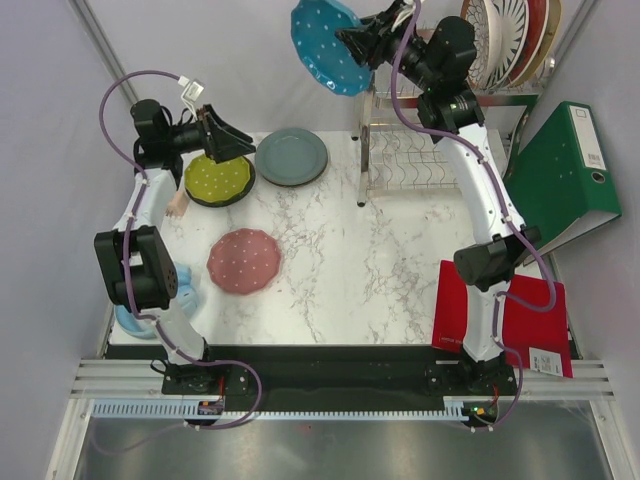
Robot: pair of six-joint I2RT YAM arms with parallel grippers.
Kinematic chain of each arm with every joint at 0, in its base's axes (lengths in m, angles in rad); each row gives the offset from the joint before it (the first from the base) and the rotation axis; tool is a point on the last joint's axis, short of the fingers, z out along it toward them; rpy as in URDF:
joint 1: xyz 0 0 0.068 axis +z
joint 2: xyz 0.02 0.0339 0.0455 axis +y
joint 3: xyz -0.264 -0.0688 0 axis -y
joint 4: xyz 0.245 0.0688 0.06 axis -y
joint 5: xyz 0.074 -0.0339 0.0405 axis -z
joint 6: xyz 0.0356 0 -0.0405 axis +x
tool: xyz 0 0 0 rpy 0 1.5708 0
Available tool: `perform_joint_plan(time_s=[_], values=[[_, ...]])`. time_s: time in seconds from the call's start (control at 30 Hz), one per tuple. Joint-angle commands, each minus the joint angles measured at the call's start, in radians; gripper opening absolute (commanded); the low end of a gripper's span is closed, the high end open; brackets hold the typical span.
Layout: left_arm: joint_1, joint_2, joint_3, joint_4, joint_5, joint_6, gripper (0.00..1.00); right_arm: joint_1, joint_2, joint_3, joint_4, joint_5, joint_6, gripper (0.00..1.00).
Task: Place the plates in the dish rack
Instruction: Insert the plate into the dish rack.
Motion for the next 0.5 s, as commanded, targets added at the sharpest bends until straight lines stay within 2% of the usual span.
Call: perform_joint_plan(time_s=[0.0,0.47], values=[[-0.037,0.009,-0.012,-0.027,0.000,0.069,1.00,-0.002,-0.110,0.083,0.300,0.181,-0.085,0.00],[-0.106,0.022,-0.057,-0.036,0.001,0.090,1.00,0.003,-0.102,0.148,0.409,0.399,-0.267,0.00]])
